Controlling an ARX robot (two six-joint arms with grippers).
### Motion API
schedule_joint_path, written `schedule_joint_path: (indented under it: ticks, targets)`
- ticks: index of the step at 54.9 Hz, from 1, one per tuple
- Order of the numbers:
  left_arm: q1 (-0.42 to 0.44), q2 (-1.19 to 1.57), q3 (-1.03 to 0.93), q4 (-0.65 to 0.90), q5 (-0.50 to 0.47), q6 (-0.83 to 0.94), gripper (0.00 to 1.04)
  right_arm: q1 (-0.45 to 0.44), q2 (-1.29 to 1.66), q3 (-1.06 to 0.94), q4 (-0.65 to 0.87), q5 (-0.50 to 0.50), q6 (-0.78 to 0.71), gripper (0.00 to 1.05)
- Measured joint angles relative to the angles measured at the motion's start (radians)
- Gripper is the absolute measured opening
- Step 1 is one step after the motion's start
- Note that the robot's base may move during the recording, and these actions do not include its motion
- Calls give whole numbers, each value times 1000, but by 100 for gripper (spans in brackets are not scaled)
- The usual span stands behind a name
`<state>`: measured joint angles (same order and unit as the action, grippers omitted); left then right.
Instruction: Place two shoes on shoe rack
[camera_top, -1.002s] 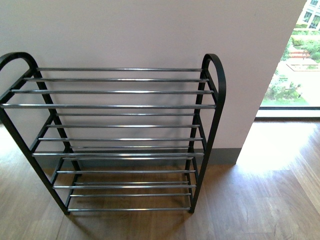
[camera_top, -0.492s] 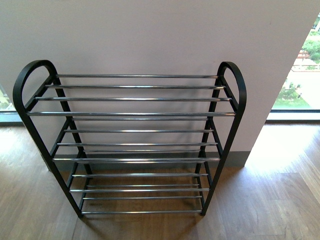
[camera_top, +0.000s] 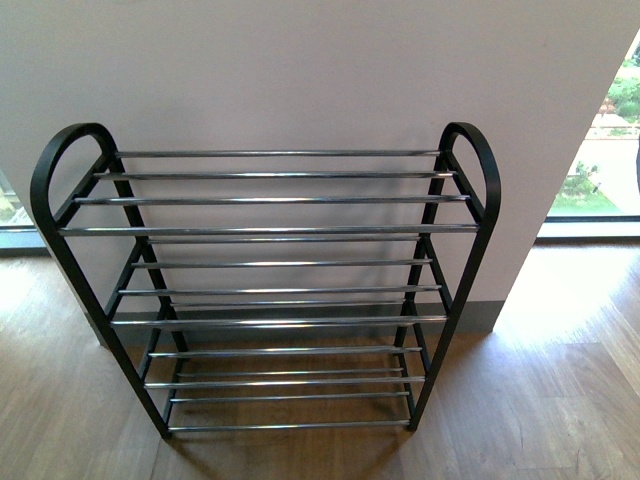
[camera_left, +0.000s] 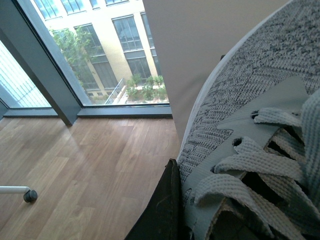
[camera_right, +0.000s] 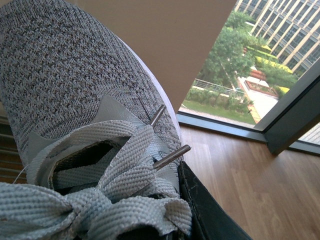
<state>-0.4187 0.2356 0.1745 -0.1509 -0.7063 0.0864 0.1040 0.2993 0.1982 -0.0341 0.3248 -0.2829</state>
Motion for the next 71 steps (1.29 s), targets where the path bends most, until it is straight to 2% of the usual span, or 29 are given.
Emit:
schedule_joint_path:
  ticks: [28,31,35,42,45,54,60,71]
  targets:
    - [0,0,0,0,-2,0,2,0,0,0,0,-3,0,1]
    - [0,0,0,0,-2,0,2,-27,2,5,-23,-98,34,1]
    - [0,0,0,0,-3,0,2,-79,49,16,-11,-305,114,1]
    - [0,0,0,0,-1,0,2,-117,275,92,153,-398,156,1]
    - [0,0,0,0,-2,0,2,-129,402,152,236,-390,156,1]
    - [0,0,0,0,-2,0,2,-130,697,305,340,-372,143,1]
    - [0,0,0,0,-2,0,2,-122,843,383,363,-358,129,1]
    - [0,0,0,0,-2,0,2,-60,1197,663,344,-313,118,1]
